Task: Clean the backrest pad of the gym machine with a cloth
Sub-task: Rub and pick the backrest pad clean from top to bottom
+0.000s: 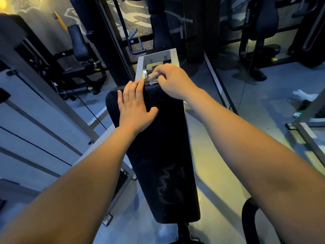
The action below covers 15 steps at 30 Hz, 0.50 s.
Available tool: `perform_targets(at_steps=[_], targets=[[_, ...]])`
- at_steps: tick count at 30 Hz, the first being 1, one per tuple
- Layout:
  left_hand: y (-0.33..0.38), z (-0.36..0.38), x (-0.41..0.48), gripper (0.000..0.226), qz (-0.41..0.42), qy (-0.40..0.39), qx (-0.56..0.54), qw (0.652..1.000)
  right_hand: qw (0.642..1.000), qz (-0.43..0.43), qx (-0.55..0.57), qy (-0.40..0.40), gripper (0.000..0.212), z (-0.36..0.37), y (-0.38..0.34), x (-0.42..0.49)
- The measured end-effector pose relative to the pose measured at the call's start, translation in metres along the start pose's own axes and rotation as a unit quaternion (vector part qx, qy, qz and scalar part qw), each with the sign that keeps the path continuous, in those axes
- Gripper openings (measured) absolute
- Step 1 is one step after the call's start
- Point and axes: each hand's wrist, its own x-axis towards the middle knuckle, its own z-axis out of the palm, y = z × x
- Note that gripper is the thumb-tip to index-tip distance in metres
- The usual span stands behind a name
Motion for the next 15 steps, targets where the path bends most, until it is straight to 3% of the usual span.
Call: perform_targets(at_steps=[2, 5, 8, 12, 15], targets=[[-0.005, 0.0, -0.001, 0.096, 0.013, 0.002, 0.002, 1.0, 0.999, -0.012, 0.03, 0.009, 0.025, -0.005, 0.009, -0.01], [-0.007, 0.002, 0.001, 0.095, 0.022, 0.008, 0.005, 1.0, 0.99, -0.007, 0.094, 0.101, 0.023, -0.003, 0.026, -0.034], [-0.006, 0.008, 0.003, 0.093, 0.016, 0.018, 0.015, 1.0, 0.984, -0.004, 0.074, 0.16, 0.027, 0.012, 0.03, -0.046], [-0.005, 0.017, 0.003, 0.092, 0.018, 0.016, 0.028, 0.999, 0.988, -0.069, 0.023, 0.135, 0.033, 0.02, 0.017, -0.033], [-0.007, 0.018, 0.003, 0.093, 0.019, 0.016, 0.034, 0.999, 0.987, -0.105, -0.079, 0.088, 0.036, 0.023, 0.003, -0.015]])
